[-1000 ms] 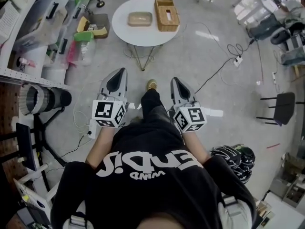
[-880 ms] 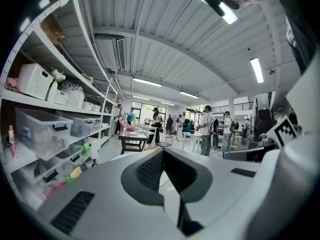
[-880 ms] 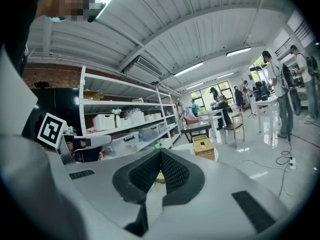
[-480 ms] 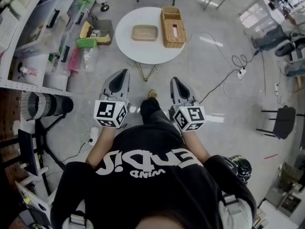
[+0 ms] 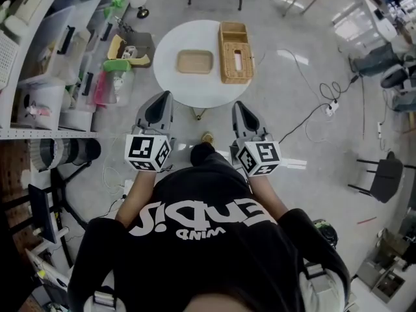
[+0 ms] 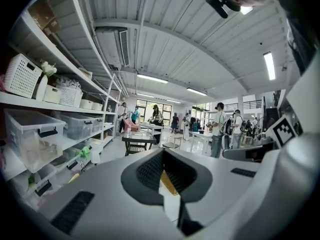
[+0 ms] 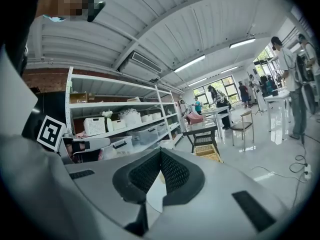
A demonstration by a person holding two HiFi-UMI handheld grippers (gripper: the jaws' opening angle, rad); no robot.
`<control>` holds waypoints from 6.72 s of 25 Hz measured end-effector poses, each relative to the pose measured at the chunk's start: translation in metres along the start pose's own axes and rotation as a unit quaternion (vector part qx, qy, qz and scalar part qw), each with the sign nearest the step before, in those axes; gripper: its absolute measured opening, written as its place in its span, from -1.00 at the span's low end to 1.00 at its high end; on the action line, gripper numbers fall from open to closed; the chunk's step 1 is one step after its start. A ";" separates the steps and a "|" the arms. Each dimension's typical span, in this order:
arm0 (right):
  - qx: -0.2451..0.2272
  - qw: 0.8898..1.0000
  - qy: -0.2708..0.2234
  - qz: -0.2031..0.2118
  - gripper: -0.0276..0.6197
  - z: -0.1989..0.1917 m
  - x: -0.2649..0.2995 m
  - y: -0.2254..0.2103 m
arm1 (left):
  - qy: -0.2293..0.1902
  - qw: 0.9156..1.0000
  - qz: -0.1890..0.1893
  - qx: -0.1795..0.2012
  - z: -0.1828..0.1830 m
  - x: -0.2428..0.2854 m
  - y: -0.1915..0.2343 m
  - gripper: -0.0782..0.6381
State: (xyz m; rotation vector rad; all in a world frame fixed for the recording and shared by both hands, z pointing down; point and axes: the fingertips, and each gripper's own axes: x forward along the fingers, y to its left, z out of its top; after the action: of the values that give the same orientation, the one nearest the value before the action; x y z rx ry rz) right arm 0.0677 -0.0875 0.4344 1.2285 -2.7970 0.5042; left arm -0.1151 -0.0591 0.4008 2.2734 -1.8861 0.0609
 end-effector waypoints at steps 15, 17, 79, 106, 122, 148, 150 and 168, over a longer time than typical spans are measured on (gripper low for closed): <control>0.002 1.000 -0.007 0.003 -0.92 0.032 0.076 -0.038 | -0.010 1.000 -0.007 -0.005 0.030 0.085 0.028 -0.79; 0.002 1.000 -0.012 -0.011 -0.92 0.034 0.082 -0.041 | -0.005 1.000 -0.020 -0.002 0.031 0.092 0.033 -0.79; 0.224 0.945 0.222 -0.082 0.07 -0.205 0.247 -0.093 | 0.093 0.995 -0.036 0.003 -0.021 0.147 0.115 -0.79; 0.245 0.938 0.219 -0.107 -0.38 -0.212 0.256 -0.107 | 0.122 0.992 -0.043 0.004 -0.035 0.149 0.118 -0.79; 0.267 0.937 0.191 -0.115 -0.60 -0.197 0.236 -0.103 | 0.117 0.992 -0.046 0.007 -0.035 0.145 0.111 -0.79; 0.167 0.985 0.017 -0.048 -0.80 -0.018 0.215 -0.095 | 0.081 0.996 -0.044 -0.001 -0.020 0.136 0.097 -0.79; 0.132 0.990 -0.001 -0.045 -0.80 0.006 0.203 -0.094 | 0.074 0.996 -0.046 -0.002 -0.014 0.136 0.092 -0.79; -0.022 0.999 -0.017 -0.031 -0.80 0.043 0.085 -0.086 | 0.037 0.998 -0.037 -0.019 0.014 0.122 0.031 -0.79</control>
State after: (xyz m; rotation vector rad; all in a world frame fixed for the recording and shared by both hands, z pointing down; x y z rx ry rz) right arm 0.0755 -0.2159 0.4322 1.3219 -2.7724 0.4192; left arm -0.1229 -0.1849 0.4093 2.2815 -1.7504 0.0964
